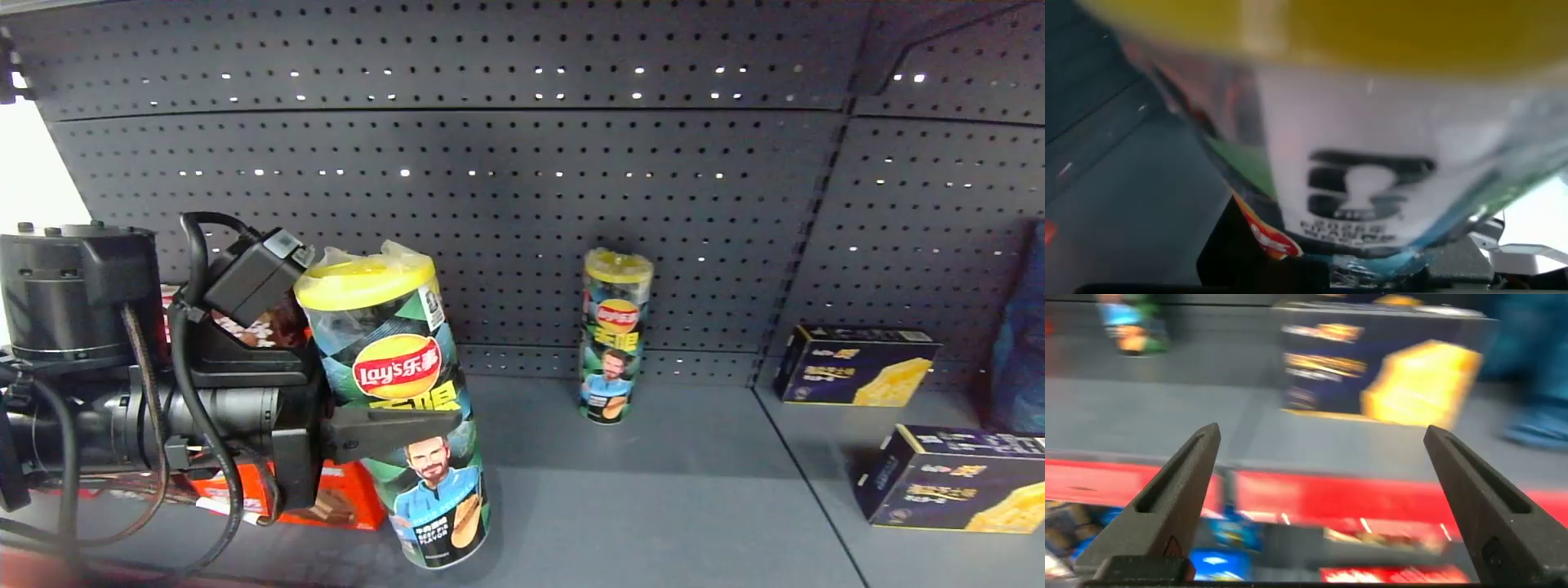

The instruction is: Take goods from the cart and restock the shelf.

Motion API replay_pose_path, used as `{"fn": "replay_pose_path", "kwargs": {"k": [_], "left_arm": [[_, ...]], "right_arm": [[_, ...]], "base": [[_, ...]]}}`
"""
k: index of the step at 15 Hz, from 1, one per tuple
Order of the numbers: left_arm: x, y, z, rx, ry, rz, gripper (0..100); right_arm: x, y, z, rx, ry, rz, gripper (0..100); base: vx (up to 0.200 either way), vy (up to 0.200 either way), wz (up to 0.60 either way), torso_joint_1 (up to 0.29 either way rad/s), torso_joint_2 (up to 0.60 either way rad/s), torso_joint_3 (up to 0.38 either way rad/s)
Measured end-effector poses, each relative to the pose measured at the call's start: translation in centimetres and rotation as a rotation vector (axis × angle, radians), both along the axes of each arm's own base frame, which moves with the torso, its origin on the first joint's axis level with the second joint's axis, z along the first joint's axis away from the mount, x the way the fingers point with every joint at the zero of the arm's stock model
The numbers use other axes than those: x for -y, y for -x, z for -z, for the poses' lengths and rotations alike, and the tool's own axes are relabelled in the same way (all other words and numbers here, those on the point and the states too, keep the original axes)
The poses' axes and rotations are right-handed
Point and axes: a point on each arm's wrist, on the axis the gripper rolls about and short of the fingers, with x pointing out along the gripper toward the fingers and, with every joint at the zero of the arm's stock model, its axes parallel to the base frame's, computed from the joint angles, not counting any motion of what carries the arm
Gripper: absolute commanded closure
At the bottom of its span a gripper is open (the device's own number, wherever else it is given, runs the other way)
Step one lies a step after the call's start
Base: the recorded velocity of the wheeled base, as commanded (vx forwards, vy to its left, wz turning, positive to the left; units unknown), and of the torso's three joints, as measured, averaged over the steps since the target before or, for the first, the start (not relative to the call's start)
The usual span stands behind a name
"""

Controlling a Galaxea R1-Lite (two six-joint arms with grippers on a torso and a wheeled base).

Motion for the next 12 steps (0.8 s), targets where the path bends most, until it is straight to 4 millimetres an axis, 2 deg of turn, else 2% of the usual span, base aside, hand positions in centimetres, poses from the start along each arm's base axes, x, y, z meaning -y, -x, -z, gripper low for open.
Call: {"fn": "replay_pose_path", "kwargs": {"k": [11, 12], "left_arm": [[-0.28, -0.01, 0.16, -0.006, -0.003, -0.015, 100], [-0.34, 0.05, 0.34, -0.008, -0.004, -0.016, 100]], "right_arm": [[0.00, 0.00, 0.00, 0.000, 0.000, -0.001, 0], [0.00, 0.00, 0.00, 0.000, 0.000, 0.000, 0]], "base": [[0.000, 0.000, 0.00, 0.000, 0.00, 0.000], [0.000, 0.000, 0.60, 0.002, 0.00, -0.002]]}}
